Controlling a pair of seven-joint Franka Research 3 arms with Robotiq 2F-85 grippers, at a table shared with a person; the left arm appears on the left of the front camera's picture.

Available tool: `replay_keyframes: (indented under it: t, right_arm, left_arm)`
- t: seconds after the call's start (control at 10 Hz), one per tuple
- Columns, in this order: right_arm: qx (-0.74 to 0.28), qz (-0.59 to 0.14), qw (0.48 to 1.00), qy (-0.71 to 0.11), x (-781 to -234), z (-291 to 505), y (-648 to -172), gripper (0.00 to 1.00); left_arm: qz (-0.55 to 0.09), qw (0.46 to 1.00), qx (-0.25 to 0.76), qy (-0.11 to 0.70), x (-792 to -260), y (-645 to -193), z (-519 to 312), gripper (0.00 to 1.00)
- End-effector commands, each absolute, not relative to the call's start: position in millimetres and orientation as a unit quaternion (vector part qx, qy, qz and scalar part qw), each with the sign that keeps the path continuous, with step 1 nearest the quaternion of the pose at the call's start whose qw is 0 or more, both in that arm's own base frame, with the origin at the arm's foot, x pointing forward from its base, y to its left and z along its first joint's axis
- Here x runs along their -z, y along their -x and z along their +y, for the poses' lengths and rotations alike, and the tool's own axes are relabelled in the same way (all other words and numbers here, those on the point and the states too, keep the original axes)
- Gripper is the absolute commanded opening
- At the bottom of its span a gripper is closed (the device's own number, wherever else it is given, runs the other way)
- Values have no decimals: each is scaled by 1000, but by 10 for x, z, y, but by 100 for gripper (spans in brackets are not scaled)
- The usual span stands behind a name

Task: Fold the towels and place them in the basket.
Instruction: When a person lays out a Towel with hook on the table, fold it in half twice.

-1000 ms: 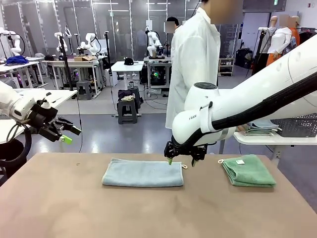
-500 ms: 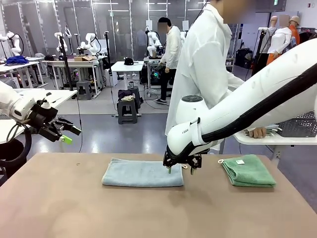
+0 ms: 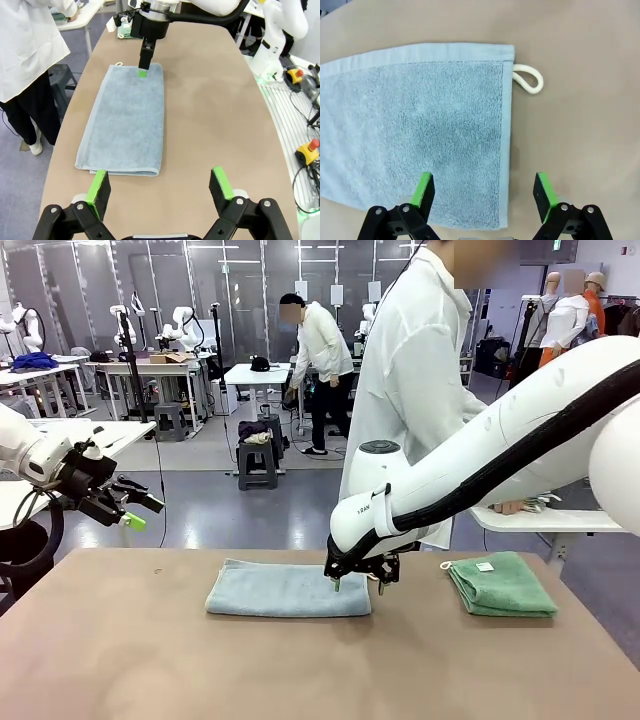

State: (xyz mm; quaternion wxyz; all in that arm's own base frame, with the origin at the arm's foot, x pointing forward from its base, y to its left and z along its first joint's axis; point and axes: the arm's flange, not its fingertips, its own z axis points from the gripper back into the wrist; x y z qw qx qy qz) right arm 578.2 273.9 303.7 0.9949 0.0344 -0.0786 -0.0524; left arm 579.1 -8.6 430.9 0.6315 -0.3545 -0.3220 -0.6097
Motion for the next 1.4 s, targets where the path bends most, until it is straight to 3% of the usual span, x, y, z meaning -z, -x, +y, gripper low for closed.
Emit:
replay_keyframes:
  t: [0.0, 0.3, 0.4, 0.7, 0.8, 1.3]
  right_arm:
    - [66, -74, 994, -46, -2998, 2781, -5879, 100]
    - [81, -77, 992, -53, -2942, 2717, -5949, 100]
    - [78, -76, 993, -50, -2939, 2701, -5952, 80]
    - [64, -86, 993, -50, -2938, 2680, -5961, 80]
    - [61, -81, 994, -50, -2922, 2677, -5973, 63]
    - [52, -80, 994, -44, -2854, 2651, -6006, 60]
  left_arm:
    - [-322, 631, 610, 356, -4307, -5762, -97, 100]
    - [-322, 631, 610, 356, -4307, -5762, -97, 100]
    - [-322, 631, 610, 356, -4307, -5762, -97, 100]
    - [-322, 631, 610, 356, -4307, -5762, -97, 100]
    - [-322, 631, 610, 356, -4307, -5762, -97, 100]
    - [-322, 631, 610, 356, -4307, -5762, -97, 100]
